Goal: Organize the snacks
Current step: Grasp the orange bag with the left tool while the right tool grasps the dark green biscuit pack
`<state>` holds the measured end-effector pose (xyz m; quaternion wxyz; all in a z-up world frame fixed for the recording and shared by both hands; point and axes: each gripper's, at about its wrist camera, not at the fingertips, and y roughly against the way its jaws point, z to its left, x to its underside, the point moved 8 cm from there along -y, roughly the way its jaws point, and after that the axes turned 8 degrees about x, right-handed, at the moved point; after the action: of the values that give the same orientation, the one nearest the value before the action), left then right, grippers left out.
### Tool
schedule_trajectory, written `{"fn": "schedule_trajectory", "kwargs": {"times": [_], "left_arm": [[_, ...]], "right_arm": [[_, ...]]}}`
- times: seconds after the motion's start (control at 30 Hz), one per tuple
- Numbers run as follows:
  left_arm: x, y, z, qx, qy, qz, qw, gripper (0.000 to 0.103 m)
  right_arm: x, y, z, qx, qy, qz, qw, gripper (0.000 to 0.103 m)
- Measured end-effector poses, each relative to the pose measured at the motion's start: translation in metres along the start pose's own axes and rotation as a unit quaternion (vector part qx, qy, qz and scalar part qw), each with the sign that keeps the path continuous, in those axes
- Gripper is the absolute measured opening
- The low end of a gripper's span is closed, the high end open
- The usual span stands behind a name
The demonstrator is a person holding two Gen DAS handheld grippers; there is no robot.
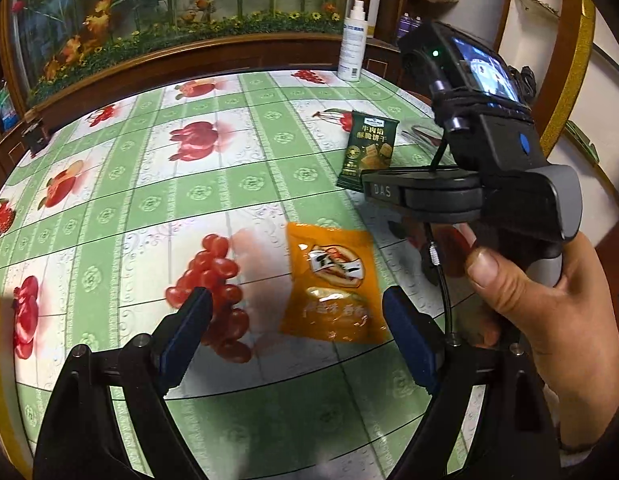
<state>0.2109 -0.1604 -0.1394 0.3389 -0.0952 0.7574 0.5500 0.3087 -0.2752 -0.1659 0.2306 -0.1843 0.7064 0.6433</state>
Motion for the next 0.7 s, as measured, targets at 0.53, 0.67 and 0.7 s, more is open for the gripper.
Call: {"fn": "schedule_trajectory", "kwargs": {"times": [0.53, 0.67, 0.7], "left_arm": [[-0.001, -0.047, -0.001, -0.035, -0.013, 0.031, 0.9988, 0.088], [-0.008, -0.05, 0.009, -0.047, -0.008, 0.024, 0.9986, 0.088], [-0.009, -0.05, 0.012, -0.05, -0.007, 0.022, 0.9985, 0.086]], "right_arm": [[-0.014, -0.014, -0.015, -0.007, -0.066, 0.005, 0.998, 0.067], [-0.023, -0.026, -0.015, 0.016, -0.072, 0.016, 0.997, 0.081], [-0.025, -0.028, -0.013, 0.02, -0.063, 0.015, 0.998, 0.081]]}}
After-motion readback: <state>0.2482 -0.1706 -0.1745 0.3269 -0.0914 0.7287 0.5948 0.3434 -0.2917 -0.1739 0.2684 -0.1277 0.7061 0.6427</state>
